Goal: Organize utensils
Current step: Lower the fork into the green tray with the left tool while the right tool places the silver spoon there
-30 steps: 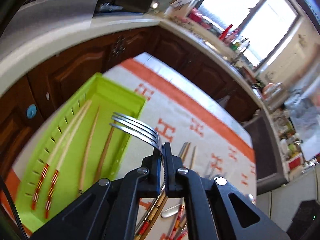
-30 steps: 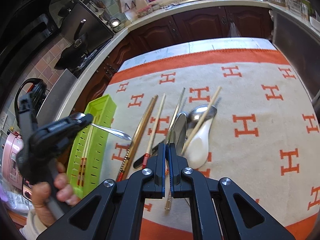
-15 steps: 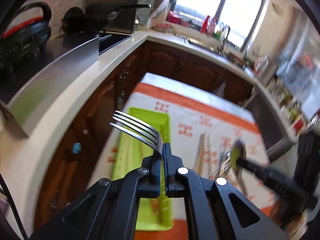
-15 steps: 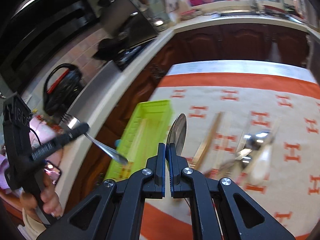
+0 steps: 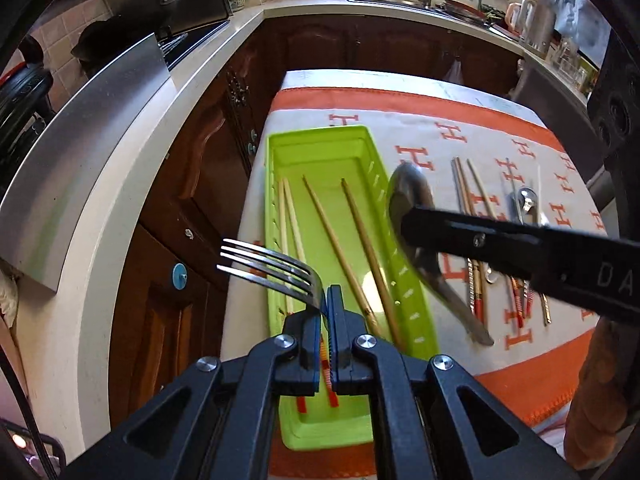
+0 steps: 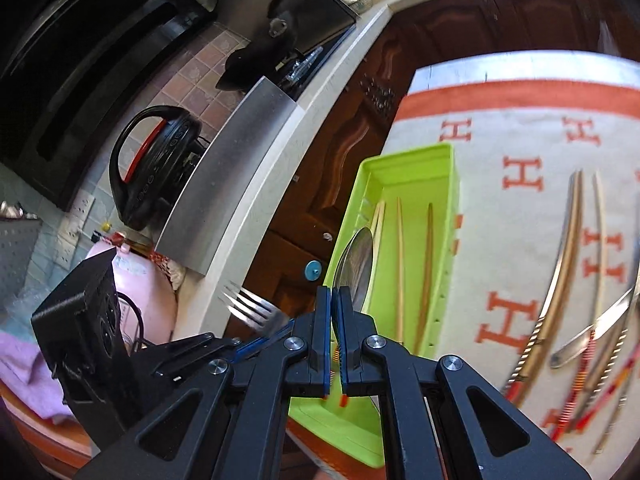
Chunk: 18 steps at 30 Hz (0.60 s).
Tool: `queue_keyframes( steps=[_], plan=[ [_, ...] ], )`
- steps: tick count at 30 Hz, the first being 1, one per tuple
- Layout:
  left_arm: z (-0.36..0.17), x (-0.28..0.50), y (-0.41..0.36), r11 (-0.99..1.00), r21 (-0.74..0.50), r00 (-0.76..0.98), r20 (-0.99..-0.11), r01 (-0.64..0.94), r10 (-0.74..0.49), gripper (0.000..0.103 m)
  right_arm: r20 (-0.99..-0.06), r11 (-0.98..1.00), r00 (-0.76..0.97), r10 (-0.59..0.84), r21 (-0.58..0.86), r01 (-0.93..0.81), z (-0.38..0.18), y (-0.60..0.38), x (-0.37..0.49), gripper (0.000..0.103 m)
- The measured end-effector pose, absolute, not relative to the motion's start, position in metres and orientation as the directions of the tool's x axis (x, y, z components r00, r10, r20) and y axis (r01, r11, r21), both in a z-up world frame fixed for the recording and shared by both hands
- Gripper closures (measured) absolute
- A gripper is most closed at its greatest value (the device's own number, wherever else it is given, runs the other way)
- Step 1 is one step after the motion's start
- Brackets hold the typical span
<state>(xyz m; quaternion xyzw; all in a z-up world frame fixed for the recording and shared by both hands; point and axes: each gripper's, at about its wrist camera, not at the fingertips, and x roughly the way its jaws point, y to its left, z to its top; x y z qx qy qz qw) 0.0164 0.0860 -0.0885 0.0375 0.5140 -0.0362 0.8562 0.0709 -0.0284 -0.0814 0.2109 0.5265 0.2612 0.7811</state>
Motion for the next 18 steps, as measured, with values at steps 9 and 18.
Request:
queue_keyframes(
  steps=[9, 18],
  plan=[
    [-0.091, 0.029, 0.098, 0.997, 0.024, 0.499, -0.867, 0.069, -0.014, 0.077, -0.734, 0.781, 0.276, 0.620, 0.609, -0.138, -0.120, -0.014, 0.096, 0.099],
    [-0.096, 0.037, 0.118, 0.999, -0.035, 0.497, -0.867, 0.010, -0.036, 0.071, -0.760, 0.812, 0.299, 0.577, 0.573, -0.110, -0.127, -0.015, 0.104, 0.087]
  ],
)
